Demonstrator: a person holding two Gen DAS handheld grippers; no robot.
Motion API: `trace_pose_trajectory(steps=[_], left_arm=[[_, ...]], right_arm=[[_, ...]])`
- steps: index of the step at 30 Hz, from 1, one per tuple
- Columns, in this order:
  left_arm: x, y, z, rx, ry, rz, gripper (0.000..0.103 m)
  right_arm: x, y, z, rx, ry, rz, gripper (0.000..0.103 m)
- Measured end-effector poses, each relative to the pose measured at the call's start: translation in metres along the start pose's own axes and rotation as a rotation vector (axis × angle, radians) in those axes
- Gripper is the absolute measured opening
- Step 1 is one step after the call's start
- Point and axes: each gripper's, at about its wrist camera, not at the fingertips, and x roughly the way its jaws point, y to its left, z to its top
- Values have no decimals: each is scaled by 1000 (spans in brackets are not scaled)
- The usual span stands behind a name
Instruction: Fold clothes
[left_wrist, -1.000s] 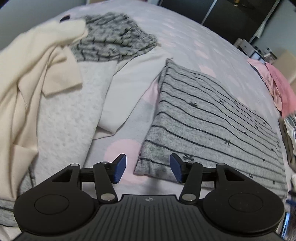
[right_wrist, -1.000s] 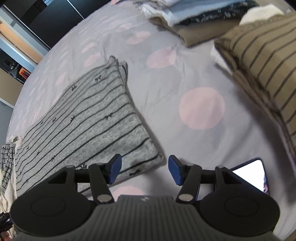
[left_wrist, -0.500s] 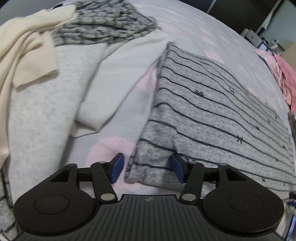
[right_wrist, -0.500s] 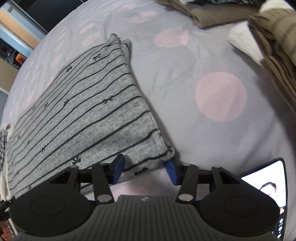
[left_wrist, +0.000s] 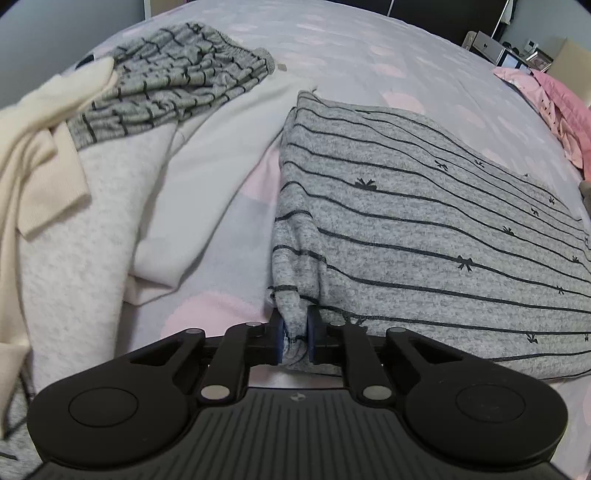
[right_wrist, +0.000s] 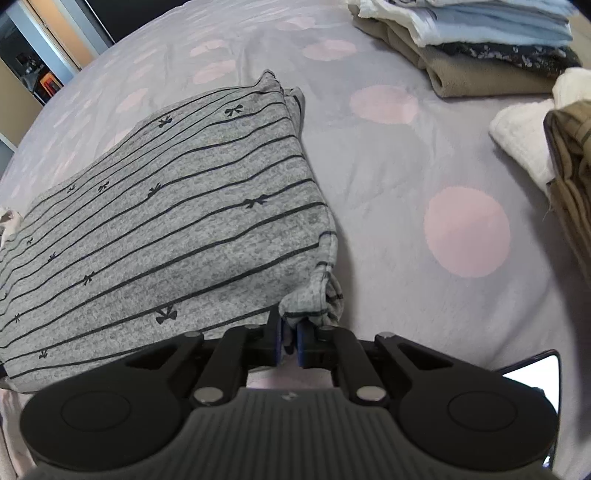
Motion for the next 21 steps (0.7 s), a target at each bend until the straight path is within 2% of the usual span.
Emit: trace_pose_trajectory(steps=[6, 10, 14, 21], left_arm=[[-32, -8, 14, 51, -47, 15, 8], [-64, -12, 20, 102, -95, 9, 7], [-88, -12, 10, 165, -58, 28, 7], [-128, -9, -15, 286, 14, 63, 7]], right_arm=[[-21, 9, 5, -48, -12, -35, 7], [-46, 7, 8, -53, -27, -10, 7], [-74, 3, 8, -63, 3, 11, 7], [-120, 1, -17, -185, 79, 14, 7]])
